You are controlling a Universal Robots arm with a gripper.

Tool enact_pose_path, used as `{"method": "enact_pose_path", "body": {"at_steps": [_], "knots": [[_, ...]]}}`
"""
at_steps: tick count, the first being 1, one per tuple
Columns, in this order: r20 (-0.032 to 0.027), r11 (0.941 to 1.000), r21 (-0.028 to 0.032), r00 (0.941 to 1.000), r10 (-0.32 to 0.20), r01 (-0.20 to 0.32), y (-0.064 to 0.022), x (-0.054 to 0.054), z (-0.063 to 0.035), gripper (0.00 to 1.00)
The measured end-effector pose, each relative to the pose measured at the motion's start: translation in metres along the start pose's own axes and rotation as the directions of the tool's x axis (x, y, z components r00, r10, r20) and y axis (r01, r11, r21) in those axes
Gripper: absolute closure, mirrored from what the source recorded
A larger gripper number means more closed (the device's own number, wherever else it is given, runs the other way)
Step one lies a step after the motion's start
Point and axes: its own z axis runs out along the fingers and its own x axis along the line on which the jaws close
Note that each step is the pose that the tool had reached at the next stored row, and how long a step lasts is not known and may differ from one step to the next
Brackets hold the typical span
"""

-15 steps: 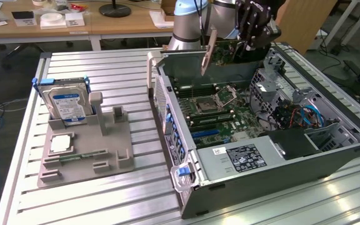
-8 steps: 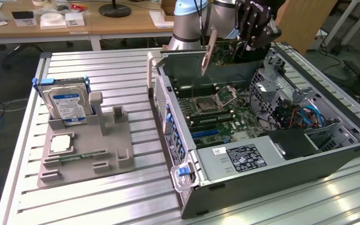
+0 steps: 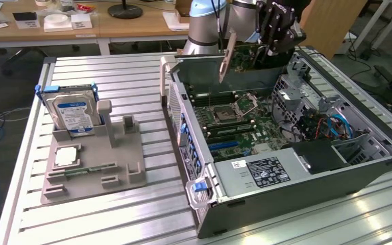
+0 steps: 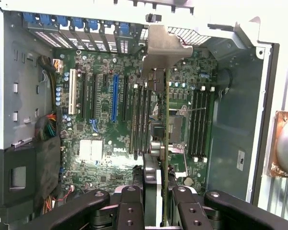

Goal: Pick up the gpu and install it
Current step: 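Insert the gpu into the slot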

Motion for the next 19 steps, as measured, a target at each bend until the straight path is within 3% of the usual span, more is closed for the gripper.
{"method": "enact_pose_path", "body": {"at_steps": [19], "knots": [[0.0002,1.0000,-0.0020,1.0000,0.000,0.000,0.0007,0.002,0.0231,0.73]]}}
